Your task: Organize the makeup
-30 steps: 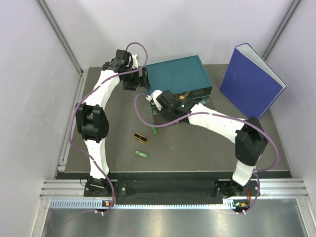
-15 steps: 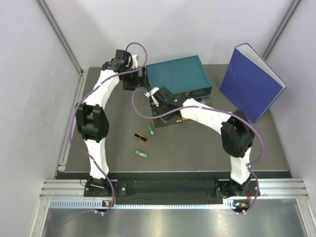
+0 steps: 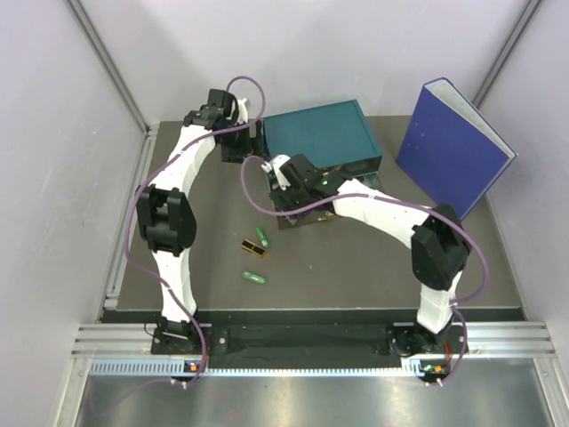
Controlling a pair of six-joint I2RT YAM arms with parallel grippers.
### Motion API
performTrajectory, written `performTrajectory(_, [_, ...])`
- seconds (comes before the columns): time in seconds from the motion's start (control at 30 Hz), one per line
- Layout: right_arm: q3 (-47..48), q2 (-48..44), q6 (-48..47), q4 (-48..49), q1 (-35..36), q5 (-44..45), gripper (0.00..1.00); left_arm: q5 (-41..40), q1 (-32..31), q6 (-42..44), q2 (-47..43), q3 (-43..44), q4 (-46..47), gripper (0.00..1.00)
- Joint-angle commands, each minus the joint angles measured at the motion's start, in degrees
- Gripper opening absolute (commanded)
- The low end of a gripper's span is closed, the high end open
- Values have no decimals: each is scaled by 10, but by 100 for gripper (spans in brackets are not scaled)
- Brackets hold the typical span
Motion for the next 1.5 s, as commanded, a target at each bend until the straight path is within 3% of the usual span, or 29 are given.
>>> performTrajectory(0.0, [-13,-57,-8,45,17,-113,63,-35,17,23,10,12,-44,99])
performTrajectory(0.43, [48,47,-61,-61,108,-254,53,-29,17,18,17,17,-46,99])
performTrajectory(0.87, [88,93,-58,-92,176,-281,53,-20,21,16,17,13,-53,99])
performTrajectory(1.1, [117,147,-49,-102,197,-259,51,-15,21,16,14,9,-52,99])
performTrajectory(1.47, [111,193,-39,-82,202,-165,27,-7,21,20,10,4,-50,99])
